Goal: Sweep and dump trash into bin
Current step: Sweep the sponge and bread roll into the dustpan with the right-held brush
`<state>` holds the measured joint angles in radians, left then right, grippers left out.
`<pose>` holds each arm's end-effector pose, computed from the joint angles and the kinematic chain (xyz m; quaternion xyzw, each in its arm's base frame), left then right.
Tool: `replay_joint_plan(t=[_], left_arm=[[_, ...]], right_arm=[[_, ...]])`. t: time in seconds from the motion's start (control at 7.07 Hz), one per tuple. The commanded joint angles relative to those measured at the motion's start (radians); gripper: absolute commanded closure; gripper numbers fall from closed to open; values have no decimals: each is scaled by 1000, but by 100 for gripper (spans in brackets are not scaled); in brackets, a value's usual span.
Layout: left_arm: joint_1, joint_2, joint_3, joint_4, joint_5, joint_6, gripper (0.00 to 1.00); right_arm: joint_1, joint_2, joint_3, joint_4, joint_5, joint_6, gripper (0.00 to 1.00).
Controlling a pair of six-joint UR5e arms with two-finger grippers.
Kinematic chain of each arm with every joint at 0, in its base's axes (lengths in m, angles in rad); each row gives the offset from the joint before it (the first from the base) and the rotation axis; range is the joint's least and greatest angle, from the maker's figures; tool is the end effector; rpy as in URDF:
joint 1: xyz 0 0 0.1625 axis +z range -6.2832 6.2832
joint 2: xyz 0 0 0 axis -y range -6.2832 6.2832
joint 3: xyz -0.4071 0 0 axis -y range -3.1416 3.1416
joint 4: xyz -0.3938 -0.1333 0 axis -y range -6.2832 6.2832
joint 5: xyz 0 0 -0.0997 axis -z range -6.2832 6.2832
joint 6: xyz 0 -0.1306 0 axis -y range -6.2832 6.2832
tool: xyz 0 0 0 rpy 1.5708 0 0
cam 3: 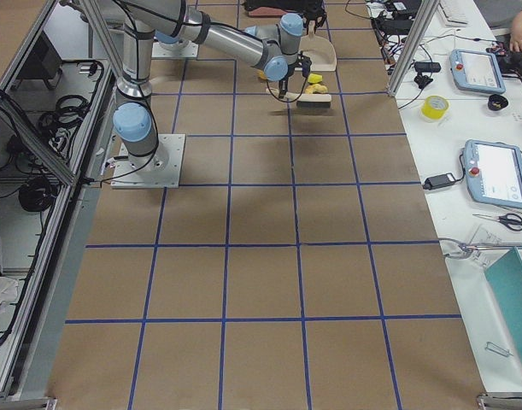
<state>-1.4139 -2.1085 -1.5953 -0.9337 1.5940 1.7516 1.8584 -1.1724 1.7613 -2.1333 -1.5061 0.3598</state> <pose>-0.0270 -0.6632 0.1795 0.7147 0.6984 -0.0122 0.0372 0.3009 -0.5175 0.1861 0.0365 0.9987 0.0228 0.0265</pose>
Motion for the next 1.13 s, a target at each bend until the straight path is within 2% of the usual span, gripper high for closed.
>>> replay_joint_plan(t=[0.0,0.85,0.99], left_arm=[[0,-4,0,1,1,0,100],[0,-5,0,1,1,-1,100],[0,-4,0,1,1,0,100]], right_arm=[[76,75,-74,-11,18,114,100],[300,354,-494,-14,96,428,100],[333,375,-547,-14,105,482,100]])
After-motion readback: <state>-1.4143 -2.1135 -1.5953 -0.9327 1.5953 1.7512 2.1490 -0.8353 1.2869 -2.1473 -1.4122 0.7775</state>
